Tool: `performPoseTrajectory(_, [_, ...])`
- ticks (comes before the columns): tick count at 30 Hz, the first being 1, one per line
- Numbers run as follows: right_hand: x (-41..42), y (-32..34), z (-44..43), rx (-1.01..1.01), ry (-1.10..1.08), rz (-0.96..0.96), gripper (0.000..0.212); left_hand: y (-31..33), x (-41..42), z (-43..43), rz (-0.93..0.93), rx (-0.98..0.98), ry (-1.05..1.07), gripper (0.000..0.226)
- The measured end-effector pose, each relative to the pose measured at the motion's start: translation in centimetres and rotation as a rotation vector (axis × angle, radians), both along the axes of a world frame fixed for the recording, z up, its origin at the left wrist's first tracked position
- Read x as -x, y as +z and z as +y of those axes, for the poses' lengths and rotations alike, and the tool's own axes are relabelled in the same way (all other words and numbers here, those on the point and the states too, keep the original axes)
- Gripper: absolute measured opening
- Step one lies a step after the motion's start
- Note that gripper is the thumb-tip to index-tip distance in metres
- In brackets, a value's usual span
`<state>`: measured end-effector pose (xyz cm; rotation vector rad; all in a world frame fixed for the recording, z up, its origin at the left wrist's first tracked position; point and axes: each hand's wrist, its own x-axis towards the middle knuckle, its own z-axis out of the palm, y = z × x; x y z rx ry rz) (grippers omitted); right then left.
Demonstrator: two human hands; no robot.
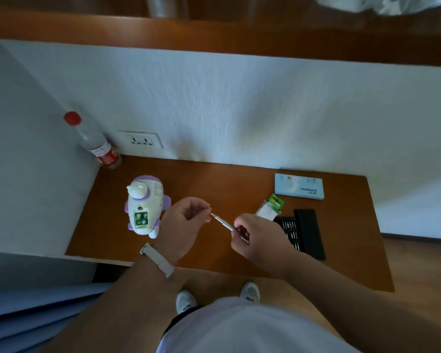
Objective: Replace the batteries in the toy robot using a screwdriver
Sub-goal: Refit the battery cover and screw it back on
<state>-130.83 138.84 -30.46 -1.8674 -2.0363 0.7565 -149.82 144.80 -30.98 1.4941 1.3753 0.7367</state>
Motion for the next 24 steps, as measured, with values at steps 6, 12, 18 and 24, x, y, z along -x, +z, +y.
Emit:
performPoseTrajectory(6, [0.4,1.9,0.1,-0.035,-0.025,0.031,0.01,2.2,1.0,0.7,-0.212,0.126,-0.012,0.012])
performPoseTrajectory(12, [1.0,3.1,0.4,-0.046,-0.016,0.042,0.01,3.4,1.6,1.1,-0.315,0.144,-0.036,0.015])
performPoseTrajectory(18, [1.5,3.6,0.6,-0.085,-0.008,0.042,0.008,3.5,2.3,1.3,-0.273,0.101,-0.054,0.014])
performPoseTrajectory(24, [1.7,3.4,0.7,-0.145,0.007,0.013,0.008,3.5,3.3,1.9,-0.108,-0.025,-0.163,0.018])
